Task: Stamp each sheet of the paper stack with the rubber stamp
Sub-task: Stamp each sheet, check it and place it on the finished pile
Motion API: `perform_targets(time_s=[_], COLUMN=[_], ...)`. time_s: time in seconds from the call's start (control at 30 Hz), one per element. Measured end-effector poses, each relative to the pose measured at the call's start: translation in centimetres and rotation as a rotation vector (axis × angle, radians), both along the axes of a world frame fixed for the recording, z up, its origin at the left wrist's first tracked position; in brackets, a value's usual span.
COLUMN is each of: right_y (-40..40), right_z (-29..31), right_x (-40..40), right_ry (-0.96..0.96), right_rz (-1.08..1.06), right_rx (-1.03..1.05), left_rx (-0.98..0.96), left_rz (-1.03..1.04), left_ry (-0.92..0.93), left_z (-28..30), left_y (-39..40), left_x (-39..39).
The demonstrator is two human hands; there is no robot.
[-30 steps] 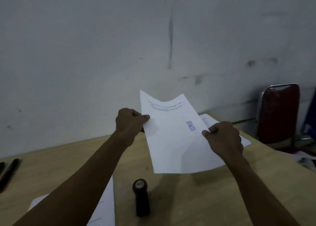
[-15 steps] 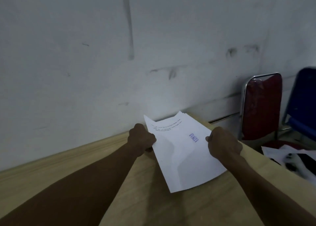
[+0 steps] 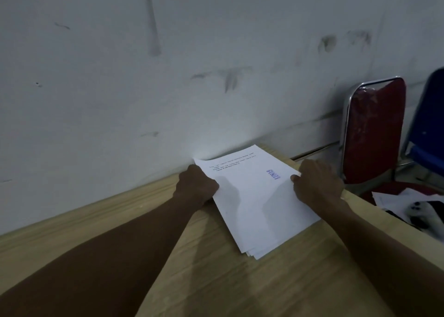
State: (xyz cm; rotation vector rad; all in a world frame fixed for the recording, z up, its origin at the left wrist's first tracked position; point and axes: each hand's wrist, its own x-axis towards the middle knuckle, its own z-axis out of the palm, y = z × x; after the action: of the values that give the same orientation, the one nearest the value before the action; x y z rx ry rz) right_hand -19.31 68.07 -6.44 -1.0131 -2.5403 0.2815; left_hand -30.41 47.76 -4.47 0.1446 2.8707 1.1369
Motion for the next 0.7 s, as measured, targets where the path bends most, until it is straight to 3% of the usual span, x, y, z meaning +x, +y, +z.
perform_targets(time_s=[0.1,0.43,0.7], right_y=[-0.1,-0.5,-3.4], right_z=[-0.2,-0.3,1.4], right_x=[0.0,0.7,2.6], right_ry=[-0.022,-0.039,0.009], right_rz=[0.004,0.054,0.159], right_rx=[-0.005,-0.005,-0.024], left_rx=[-0.062,0.068,-0.065], left_rz=[0.006,0.013,-0.139], left_ry=[-0.043,-0.229,-0.207], left_z=[0.2,2.0,4.8], left_y=[0.3,1.9,0.1], left_x=[0.5,2.8,4.7])
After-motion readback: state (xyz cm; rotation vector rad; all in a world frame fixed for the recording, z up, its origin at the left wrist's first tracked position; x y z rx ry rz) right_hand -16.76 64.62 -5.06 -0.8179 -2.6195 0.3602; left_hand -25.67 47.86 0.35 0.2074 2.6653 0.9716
